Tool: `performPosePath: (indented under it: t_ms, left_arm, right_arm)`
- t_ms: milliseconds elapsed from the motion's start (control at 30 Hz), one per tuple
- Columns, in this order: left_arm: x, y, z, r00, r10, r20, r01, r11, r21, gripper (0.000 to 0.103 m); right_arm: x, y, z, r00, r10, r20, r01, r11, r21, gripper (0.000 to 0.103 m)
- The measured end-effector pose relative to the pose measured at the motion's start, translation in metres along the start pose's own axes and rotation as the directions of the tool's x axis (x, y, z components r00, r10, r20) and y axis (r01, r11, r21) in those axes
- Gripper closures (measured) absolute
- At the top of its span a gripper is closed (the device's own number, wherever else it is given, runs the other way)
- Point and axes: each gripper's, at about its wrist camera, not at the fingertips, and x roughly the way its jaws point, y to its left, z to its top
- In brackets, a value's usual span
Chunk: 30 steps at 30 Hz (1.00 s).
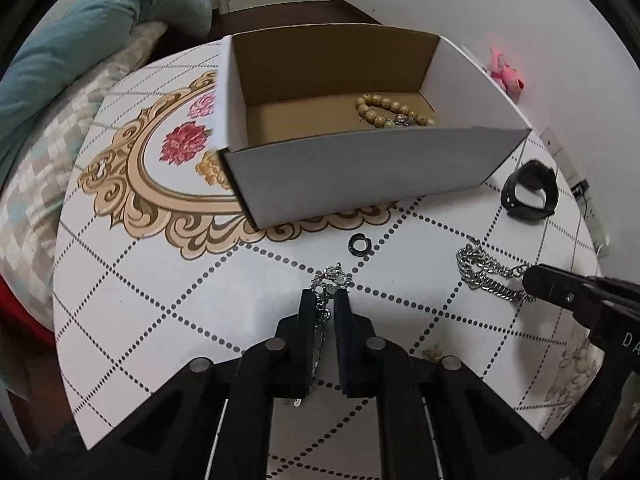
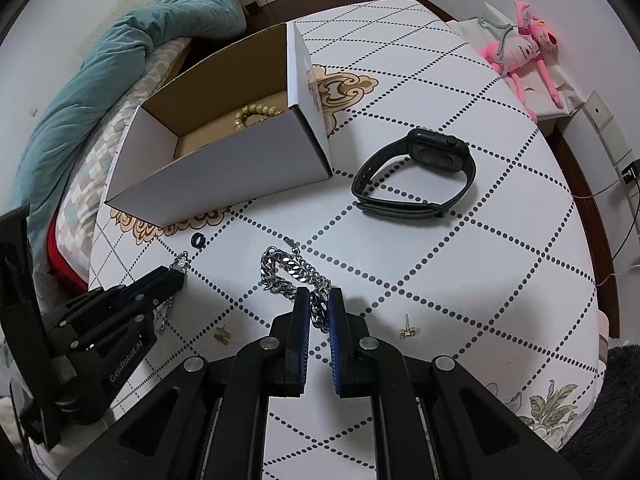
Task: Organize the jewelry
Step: 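Lower both bracelets into the box and open both grippers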
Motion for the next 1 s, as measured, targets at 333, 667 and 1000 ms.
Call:
performPosePath:
  t_ms: [333,667,1000]
  left_arm:
    - [-0.053,0.027,-0.002,0.990,-0.109,0.087,0.121,0.982,-0.144,0.096]
    - [-0.120,0.039,0.049,0.956,-0.180,0.233,0.220,0.962,-0.160,0.096]
    - [-0.101,0.043,0.127,0.959,-0.192,0.207,0.223,0.965,-0.139,0.096]
  right_arm:
    - [-0.030,0.007,0.012,0.995,0.086,0.047,-0.086,0.996,-0.009,0.094]
    - [-0.092,0.038,0.047,0.966,0.223,0.131,-0.215,0.974,-0.071,0.094]
    - [-0.111,0.069,0.124,0.963,0.195,0.184,-0.162,0.970,-0.178,0.094]
